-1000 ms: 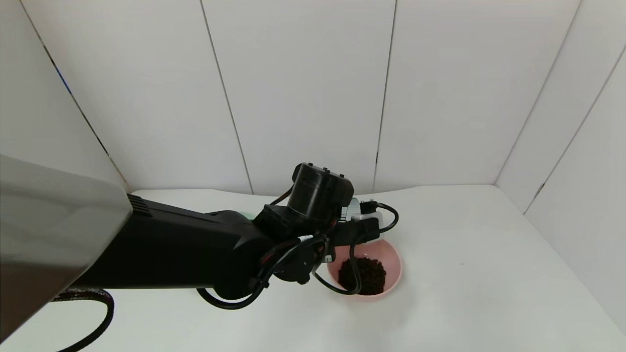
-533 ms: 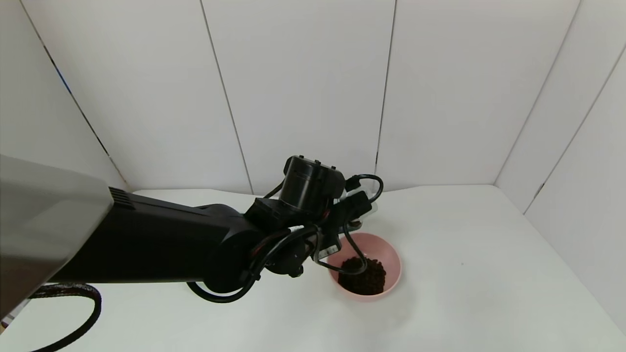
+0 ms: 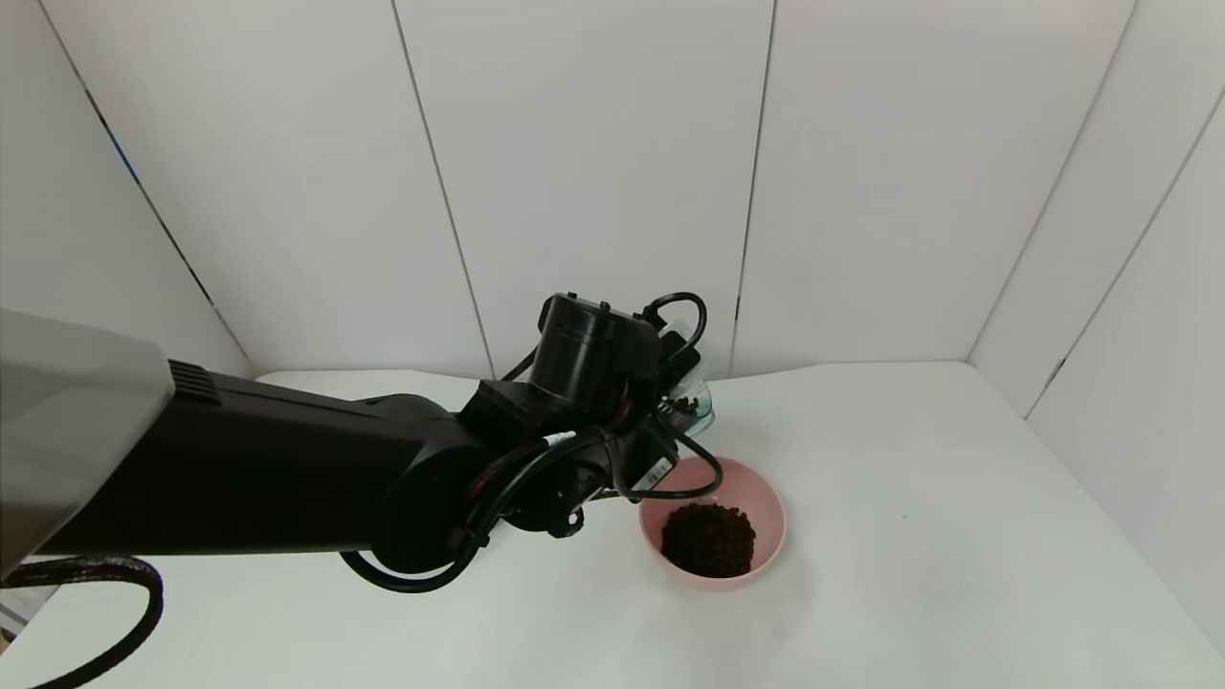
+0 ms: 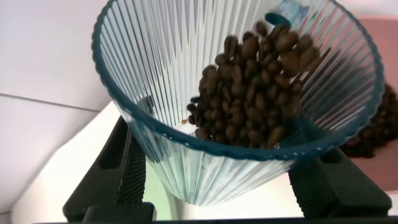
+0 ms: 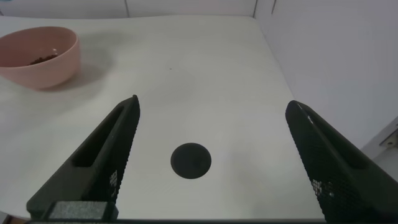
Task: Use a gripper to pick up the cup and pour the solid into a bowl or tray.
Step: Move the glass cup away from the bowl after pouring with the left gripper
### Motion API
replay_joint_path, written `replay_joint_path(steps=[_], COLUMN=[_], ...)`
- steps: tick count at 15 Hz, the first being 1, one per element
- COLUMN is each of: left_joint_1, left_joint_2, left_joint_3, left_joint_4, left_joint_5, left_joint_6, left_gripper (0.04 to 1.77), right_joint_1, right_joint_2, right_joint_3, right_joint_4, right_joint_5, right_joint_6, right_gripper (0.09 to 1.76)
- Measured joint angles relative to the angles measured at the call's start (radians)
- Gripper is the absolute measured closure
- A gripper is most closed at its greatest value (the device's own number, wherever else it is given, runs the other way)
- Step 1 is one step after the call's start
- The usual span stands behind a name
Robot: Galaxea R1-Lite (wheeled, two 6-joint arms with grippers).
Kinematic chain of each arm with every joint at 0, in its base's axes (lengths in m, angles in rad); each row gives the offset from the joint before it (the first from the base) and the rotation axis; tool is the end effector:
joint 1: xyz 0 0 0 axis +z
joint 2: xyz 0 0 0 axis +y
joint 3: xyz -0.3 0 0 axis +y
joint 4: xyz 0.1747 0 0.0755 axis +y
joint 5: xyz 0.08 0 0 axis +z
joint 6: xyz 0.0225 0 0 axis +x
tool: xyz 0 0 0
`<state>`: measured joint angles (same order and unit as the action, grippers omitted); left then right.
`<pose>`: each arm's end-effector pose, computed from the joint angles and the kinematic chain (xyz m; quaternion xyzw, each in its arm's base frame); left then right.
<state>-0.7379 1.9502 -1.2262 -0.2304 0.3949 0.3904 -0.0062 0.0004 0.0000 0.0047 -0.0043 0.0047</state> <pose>0.2875 -0.2497 0.1718 0.3139 0.1701 -0.2023 0.9119 -0.0228 0.0000 0.0750 0.0024 0.0025 -0.0053 1.0000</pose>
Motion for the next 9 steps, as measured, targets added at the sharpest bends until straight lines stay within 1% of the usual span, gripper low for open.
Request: replay_joint_path(steps=[1,3,7,9], left_joint_1=[0.004,0.017,0.041,0.051], left_joint_2=[-0.005,-0.017,-0.029,-0.029], left_joint_3=[0.011,0.045,0.126,0.171], left_joint_4=[-0.001,-0.017,-0.199,-0.272], left_joint_5=[-0.021,-0.083,-0.088,-0.091], left_joint_6=[-0.033,-0.088,-0.107,-0.114], left_gripper=[0.52,0.52,0.52,0.52], right_joint_1=[0.000,0.000,0.000,0.000], right_joint_2=[0.000,0.000,0.000,0.000], right_joint_3=[0.000,0.000,0.000,0.000], right_joint_4=[0.000,0.000,0.000,0.000], right_joint_5=[0.000,0.000,0.000,0.000], right_joint_6=[0.000,0.000,0.000,0.000], right_gripper=[0.14,0.14,0.14,0.14])
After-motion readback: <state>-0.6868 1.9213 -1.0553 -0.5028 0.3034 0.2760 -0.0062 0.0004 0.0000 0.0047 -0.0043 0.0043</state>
